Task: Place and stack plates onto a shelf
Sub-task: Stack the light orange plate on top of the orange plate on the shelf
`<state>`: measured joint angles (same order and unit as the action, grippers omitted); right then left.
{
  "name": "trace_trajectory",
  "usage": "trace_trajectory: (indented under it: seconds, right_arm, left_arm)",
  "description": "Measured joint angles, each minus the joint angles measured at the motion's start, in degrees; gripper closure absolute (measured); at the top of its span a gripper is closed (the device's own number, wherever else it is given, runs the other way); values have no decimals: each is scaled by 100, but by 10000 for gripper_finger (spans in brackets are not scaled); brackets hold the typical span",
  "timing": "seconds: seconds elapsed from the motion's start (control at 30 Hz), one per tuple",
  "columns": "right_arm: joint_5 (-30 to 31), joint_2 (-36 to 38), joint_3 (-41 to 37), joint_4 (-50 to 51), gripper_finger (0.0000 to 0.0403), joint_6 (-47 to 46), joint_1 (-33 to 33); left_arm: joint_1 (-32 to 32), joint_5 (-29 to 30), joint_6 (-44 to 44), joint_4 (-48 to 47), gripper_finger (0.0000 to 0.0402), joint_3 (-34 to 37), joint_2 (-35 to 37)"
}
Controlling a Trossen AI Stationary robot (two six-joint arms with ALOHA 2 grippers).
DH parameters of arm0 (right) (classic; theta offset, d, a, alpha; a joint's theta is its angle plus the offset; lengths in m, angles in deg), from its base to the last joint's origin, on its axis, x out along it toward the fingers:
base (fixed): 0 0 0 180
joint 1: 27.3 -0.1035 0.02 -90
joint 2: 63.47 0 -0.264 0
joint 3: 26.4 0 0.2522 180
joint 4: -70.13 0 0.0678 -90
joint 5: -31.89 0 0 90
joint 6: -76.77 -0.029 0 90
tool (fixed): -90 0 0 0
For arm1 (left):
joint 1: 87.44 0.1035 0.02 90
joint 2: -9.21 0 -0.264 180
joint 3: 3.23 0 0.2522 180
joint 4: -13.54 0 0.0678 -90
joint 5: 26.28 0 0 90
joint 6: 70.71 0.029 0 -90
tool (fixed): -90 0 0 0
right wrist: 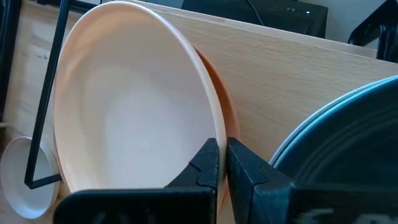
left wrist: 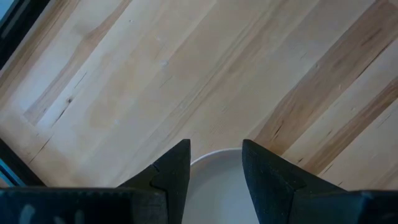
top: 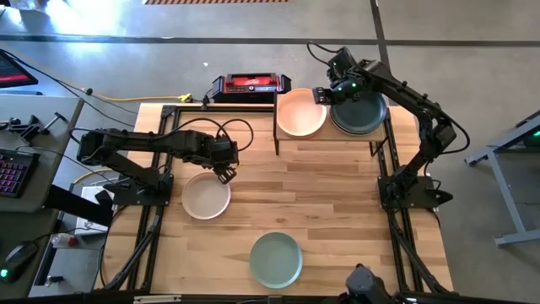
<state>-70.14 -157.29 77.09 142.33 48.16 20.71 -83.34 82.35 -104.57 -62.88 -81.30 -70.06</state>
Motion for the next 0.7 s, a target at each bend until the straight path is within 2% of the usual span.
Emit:
trace_trajectory:
  seconds: [0.23,0.7]
  right_arm:
    - [4,2,0,2,402,-118,-15]
    - [219,4,0,22,402,-106,-15]
  left_arm:
    - [0,1,310,0,267,2,0]
    - [0,-2,261,0,267,2,0]
